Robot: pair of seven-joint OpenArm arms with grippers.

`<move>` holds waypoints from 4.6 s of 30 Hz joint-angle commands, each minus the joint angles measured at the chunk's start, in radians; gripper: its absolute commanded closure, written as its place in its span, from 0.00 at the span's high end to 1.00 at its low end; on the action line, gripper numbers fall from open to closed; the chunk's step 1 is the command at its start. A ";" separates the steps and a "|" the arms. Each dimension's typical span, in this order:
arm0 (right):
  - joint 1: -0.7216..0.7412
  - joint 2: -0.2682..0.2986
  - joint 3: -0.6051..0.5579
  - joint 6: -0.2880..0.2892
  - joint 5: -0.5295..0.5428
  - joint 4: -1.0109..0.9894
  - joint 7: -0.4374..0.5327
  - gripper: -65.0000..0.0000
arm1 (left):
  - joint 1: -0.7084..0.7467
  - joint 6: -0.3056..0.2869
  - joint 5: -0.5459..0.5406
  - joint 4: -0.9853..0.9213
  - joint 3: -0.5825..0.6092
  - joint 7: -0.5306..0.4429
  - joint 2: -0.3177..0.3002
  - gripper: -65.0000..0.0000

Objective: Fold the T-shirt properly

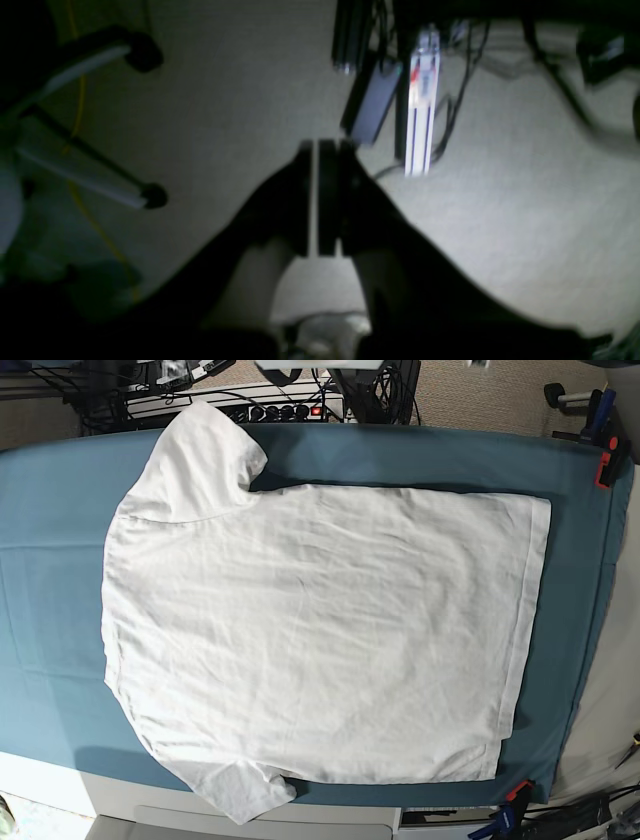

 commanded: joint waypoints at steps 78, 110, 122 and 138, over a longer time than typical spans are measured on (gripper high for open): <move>-0.024 -0.193 0.376 0.529 1.089 0.764 -0.602 0.00 | 0.123 -0.289 -0.115 0.855 -0.382 0.278 -0.183 0.12; -0.023 -0.192 0.377 0.529 1.025 0.764 -0.597 0.00 | -0.289 -0.637 -1.037 0.218 -0.919 0.799 -0.189 0.35; -0.023 -0.192 0.377 0.529 1.025 0.764 -0.598 0.00 | -0.332 -0.629 -1.031 0.194 -0.917 0.816 -0.190 0.35; -0.023 -0.192 0.377 0.529 1.025 0.764 -0.598 0.00 | -0.373 -0.634 -0.989 0.194 -0.794 0.797 -0.188 0.35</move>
